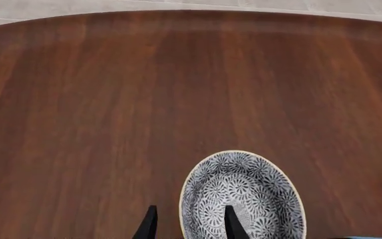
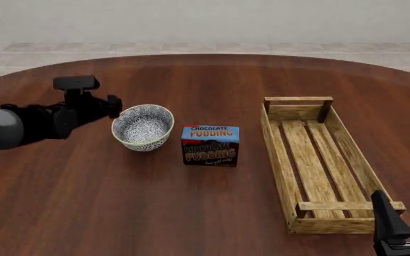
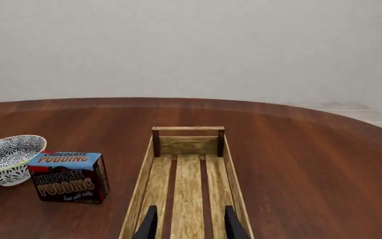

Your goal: Pick up the bowl on the left and put it in the tray.

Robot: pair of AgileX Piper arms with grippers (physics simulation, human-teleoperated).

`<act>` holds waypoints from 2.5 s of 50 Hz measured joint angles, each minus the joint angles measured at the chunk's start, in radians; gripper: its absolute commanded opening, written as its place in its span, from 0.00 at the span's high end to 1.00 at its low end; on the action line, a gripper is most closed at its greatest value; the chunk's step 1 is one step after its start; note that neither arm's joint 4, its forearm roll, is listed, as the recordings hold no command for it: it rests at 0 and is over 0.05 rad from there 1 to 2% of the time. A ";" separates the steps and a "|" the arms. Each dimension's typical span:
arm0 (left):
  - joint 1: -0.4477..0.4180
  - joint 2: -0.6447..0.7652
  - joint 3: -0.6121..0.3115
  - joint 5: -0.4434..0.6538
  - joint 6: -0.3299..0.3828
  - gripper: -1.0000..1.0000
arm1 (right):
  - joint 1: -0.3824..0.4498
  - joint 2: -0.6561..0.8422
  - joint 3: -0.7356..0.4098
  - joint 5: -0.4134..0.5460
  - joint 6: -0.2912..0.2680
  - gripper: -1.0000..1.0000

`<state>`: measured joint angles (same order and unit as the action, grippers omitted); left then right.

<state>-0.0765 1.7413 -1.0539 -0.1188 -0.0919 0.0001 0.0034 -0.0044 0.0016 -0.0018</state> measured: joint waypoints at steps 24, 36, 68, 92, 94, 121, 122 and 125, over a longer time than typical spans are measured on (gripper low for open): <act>0.035 0.091 0.007 -0.063 0.008 0.00 | 0.000 0.000 0.000 0.000 0.000 0.00; 0.049 0.131 -0.005 -0.077 0.018 0.00 | 0.000 0.000 0.000 0.000 0.000 0.00; 0.041 0.201 -0.053 -0.076 0.035 0.00 | 0.000 0.000 0.000 0.000 0.000 0.00; 0.045 0.256 -0.074 -0.088 0.033 0.00 | 0.000 0.000 0.000 0.000 0.000 0.00; 0.045 0.259 -0.074 -0.091 0.034 0.00 | 0.000 0.000 0.000 0.000 0.000 0.00; 0.027 0.321 -0.067 -0.139 0.052 0.00 | 0.000 0.000 0.000 0.000 0.000 0.00; 0.027 0.321 -0.068 -0.141 0.052 0.00 | 0.000 0.000 0.000 0.000 0.000 0.00; 0.027 0.323 -0.071 -0.145 0.050 1.00 | 0.000 0.000 0.000 0.000 0.000 0.00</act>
<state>-0.0494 2.0641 -1.1251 -0.2635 -0.0423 0.0001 0.0034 -0.0044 0.0016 -0.0018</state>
